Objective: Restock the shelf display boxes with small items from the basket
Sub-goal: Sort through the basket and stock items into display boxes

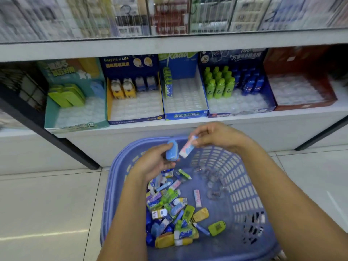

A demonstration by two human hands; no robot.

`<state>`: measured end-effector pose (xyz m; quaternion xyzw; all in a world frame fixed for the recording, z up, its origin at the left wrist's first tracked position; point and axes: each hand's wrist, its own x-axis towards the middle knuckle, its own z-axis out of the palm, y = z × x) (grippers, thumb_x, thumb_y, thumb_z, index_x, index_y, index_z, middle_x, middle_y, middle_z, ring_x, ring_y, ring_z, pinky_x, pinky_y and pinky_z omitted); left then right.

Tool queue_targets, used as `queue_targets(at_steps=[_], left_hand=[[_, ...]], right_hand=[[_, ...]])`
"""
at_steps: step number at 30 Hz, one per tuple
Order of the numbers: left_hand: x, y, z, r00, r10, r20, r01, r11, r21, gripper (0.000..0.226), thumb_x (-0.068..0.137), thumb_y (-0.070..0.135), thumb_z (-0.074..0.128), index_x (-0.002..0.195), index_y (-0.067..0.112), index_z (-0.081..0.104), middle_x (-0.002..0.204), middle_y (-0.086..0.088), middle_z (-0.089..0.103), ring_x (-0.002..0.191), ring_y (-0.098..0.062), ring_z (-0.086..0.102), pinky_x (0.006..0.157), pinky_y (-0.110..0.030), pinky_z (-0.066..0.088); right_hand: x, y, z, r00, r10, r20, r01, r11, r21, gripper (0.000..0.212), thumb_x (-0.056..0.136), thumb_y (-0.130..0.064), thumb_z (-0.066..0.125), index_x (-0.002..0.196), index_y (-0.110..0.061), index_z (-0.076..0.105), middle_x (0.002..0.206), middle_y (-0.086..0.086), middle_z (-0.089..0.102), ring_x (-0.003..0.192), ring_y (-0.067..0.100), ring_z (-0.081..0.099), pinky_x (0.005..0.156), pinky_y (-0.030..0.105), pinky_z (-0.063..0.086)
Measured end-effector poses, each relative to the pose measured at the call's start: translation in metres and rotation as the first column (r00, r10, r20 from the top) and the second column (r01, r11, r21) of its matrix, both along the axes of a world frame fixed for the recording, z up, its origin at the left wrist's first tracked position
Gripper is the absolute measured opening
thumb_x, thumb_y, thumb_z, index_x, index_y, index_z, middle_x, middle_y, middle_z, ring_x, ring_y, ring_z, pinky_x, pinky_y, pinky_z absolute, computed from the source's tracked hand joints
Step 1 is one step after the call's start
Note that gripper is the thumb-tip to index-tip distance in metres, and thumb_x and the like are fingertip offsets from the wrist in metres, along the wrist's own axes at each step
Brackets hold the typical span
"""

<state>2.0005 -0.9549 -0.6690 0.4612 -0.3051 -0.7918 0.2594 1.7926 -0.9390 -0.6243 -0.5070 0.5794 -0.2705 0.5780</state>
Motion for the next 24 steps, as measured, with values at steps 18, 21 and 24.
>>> queue_targets(at_steps=[18, 21, 24], left_hand=[[-0.013, -0.019, 0.051, 0.955, 0.232, -0.185, -0.271, 0.936, -0.224, 0.007, 0.089, 0.008, 0.059, 0.092, 0.007, 0.066, 0.08, -0.001, 0.072, 0.074, -0.01, 0.069, 0.067, -0.022, 0.056], [-0.013, -0.023, 0.048, 0.951, 0.234, -0.202, -0.277, 0.935, -0.222, 0.008, 0.091, 0.007, 0.057, 0.093, 0.007, 0.065, 0.083, -0.003, 0.072, 0.079, -0.016, 0.071, 0.067, -0.023, 0.057], [-0.013, -0.026, 0.046, 0.947, 0.243, -0.211, -0.289, 0.93, -0.226, 0.01, 0.091, 0.006, 0.056, 0.099, 0.007, 0.063, 0.092, -0.007, 0.07, 0.088, -0.022, 0.071, 0.069, -0.023, 0.056]], right_hand=[[-0.013, -0.163, 0.062, 0.719, -0.383, -0.58, 0.006, 0.838, -0.545, 0.026, 0.093, -0.016, 0.053, 0.112, -0.002, 0.062, 0.118, 0.016, 0.062, 0.114, 0.029, 0.054, 0.097, 0.035, 0.04], [-0.017, -0.17, 0.063, 0.768, -0.347, -0.538, 0.013, 0.849, -0.529, 0.033, 0.093, -0.022, 0.056, 0.123, -0.009, 0.059, 0.128, 0.01, 0.058, 0.12, 0.024, 0.049, 0.098, 0.024, 0.035], [-0.018, -0.176, 0.063, 0.777, -0.315, -0.546, -0.029, 0.847, -0.531, 0.03, 0.092, -0.02, 0.058, 0.119, -0.008, 0.061, 0.125, 0.009, 0.059, 0.118, 0.023, 0.051, 0.093, 0.02, 0.033]])
